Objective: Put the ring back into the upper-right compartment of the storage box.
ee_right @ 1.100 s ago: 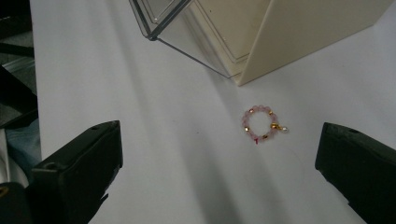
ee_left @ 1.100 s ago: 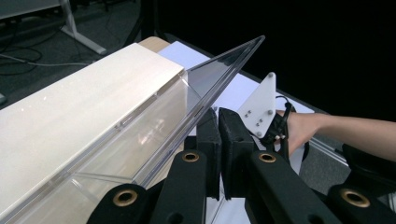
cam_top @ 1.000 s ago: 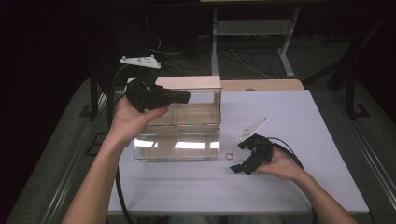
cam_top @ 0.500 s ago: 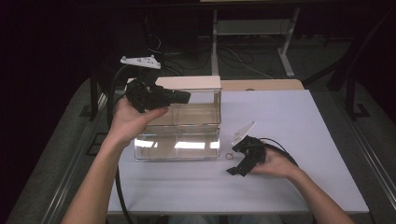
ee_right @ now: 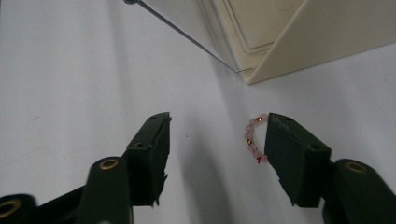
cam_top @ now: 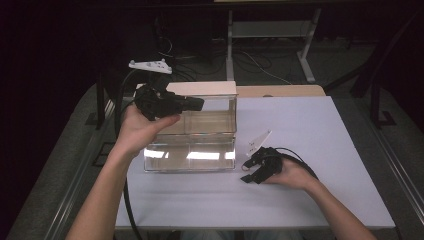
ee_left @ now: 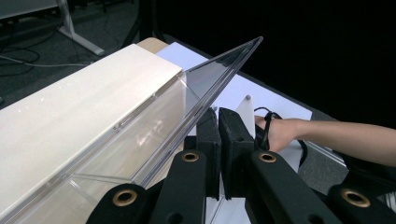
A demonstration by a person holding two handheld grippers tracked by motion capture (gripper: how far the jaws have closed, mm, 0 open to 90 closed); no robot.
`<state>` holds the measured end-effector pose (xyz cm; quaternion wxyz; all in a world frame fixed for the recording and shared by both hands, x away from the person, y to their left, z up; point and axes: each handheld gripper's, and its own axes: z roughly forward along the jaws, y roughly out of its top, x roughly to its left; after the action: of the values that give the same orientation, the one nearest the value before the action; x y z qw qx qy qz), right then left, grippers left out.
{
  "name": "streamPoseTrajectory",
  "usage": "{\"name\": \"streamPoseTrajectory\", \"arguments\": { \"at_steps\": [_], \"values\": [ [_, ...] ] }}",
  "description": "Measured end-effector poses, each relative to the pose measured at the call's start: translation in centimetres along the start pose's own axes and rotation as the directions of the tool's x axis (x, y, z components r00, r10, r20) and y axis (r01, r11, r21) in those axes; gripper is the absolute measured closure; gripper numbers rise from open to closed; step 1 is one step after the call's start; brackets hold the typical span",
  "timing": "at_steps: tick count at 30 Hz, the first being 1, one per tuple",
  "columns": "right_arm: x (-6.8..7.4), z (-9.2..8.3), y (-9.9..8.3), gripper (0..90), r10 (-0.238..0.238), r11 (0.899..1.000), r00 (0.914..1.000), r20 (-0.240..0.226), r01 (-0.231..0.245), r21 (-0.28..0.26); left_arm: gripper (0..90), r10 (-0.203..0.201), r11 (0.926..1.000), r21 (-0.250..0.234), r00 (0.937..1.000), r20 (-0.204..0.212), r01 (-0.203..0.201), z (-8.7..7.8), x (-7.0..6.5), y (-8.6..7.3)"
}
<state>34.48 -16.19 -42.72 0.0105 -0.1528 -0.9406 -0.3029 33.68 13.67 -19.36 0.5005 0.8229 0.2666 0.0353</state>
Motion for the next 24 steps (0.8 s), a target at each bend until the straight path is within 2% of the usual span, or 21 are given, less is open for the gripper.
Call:
{"name": "streamPoseTrajectory", "arguments": {
  "at_steps": [8, 12, 19, 24],
  "values": [
    [-0.1, 0.7, 0.1, 47.4, -0.021, 1.000, 0.9989, 0.042, 0.021, -0.002, 86.5, -0.002, 1.0000, -0.001, 1.0000, 0.001, 0.002, 0.0, 0.0, 0.0],
    [-0.2, 1.0, 0.0, 50.9, -0.024, 1.000, 0.9985, 0.048, 0.024, 0.003, 86.5, -0.004, 1.0000, -0.001, 1.0000, 0.002, 0.004, 0.0, 0.0, 0.0],
    [-0.2, 1.0, 0.0, 60.3, -0.037, 0.999, 0.9976, 0.059, 0.036, 0.014, 86.3, -0.003, 1.0000, -0.003, 1.0000, 0.004, 0.003, 0.0, 0.0, 0.0],
    [0.0, 0.9, -0.1, 70.4, -0.063, 0.998, 0.9952, 0.074, 0.062, 0.022, 85.7, -0.004, 1.0000, -0.003, 1.0000, 0.004, 0.004, 0.0, 0.0, 0.0]
  ]
}}
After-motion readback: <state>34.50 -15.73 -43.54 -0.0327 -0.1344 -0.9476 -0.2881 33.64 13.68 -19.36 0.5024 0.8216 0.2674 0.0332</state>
